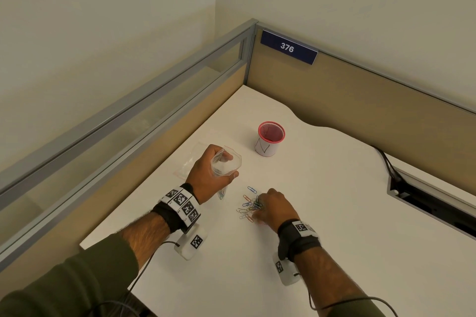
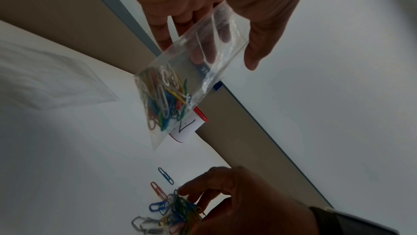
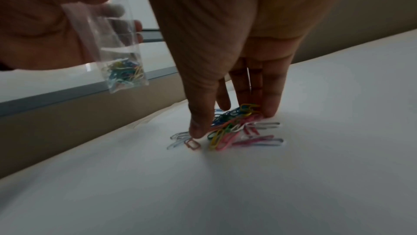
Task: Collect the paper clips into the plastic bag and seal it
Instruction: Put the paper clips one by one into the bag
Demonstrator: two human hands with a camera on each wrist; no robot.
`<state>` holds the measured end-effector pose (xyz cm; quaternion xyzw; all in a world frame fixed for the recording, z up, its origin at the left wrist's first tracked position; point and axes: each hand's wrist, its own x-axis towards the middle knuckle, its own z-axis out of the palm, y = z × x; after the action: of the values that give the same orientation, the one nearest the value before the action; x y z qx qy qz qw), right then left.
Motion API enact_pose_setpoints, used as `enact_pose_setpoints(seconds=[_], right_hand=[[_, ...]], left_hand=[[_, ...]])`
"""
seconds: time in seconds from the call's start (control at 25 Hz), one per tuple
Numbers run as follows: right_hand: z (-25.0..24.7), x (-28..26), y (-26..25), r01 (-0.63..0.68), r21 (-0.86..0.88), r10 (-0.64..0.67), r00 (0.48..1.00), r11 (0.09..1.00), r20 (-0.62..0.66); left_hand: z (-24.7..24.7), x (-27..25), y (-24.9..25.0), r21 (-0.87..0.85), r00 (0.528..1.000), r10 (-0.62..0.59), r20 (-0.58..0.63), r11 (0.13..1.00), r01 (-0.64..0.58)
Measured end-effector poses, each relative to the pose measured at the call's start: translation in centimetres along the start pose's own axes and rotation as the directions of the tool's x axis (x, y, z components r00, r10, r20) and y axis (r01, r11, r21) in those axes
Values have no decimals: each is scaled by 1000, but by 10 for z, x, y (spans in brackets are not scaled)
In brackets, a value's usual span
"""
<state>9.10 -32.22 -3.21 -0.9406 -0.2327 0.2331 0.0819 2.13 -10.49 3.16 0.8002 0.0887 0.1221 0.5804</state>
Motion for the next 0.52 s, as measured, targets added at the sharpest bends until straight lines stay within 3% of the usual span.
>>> enact_pose_setpoints(seconds=[0.16,0.32,0.52], right_hand=[[9,4,-12,100,-157,-109,993,983,-48],[8,3,-10,67,-144,-80,993,987,-85],[-22,-3,-1,-8,258,63,976,966,-206]], left_hand=[[-3,0,0,12,1000,2,-16,1000,-2],[-1,1,0,9,1000,0,-7,1000,0],[-1,0,-2,17,1000,-7,-5,1000,7]])
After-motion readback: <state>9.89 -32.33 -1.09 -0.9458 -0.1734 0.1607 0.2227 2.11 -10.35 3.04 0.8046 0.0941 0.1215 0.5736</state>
